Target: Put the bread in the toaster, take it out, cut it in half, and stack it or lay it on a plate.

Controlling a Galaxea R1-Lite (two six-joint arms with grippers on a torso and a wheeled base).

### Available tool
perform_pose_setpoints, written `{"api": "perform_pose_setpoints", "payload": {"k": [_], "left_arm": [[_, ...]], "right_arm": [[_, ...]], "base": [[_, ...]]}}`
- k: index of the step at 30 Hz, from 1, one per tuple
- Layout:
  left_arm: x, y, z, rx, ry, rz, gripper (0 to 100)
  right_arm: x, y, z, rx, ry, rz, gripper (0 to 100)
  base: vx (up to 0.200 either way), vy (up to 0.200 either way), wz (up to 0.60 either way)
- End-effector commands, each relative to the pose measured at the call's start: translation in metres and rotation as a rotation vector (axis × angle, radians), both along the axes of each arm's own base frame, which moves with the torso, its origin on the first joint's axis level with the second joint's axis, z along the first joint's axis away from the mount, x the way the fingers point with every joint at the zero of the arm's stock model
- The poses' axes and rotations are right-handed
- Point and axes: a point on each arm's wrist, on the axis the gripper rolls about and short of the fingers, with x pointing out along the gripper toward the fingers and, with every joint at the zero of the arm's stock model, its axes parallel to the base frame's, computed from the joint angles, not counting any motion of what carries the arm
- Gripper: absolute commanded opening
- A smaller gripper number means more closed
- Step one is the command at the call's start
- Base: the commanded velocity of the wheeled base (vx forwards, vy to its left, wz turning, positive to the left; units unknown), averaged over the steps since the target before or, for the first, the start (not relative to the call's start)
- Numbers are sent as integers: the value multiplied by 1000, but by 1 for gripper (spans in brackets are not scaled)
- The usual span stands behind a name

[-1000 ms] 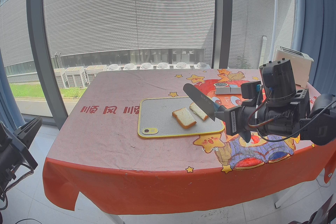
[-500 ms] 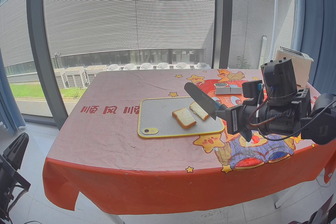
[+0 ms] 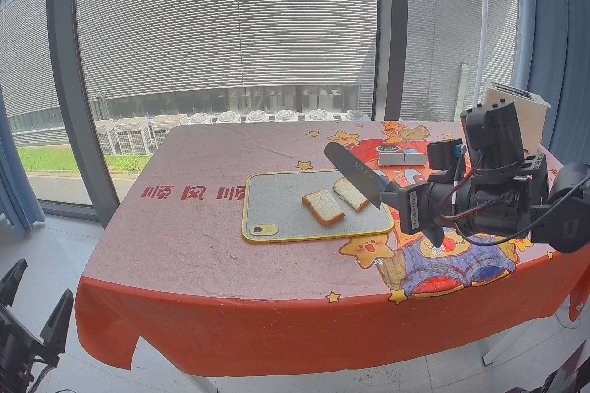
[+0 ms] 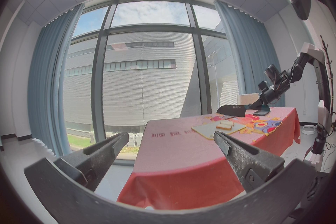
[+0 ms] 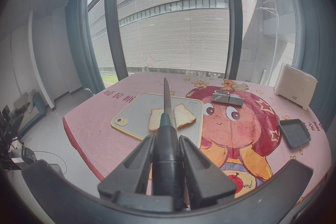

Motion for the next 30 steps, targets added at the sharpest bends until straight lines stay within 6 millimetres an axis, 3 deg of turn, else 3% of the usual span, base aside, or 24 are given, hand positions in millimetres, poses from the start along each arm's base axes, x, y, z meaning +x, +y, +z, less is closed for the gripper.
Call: {"api": "perform_pose_setpoints", "payload": {"k": [1,7,12,30], "left_arm": [[-22,1,-18,-2,-14,37,100],[-48,0,-57,-3,49,48,100],[-49,4,-61,-25,85,144,100],[-49,3,-60,-32,69,128,100]], "right_arm": [[-1,-1,1,3,-4,1,0],[-2,-1,3,6,-7,3,0],[-2,0,2,5,-6,4,0],[-8,-1,5,11,-13,13,0]], "base": [[0,0,0],[0,0,0],[0,0,0],[0,0,0]]}}
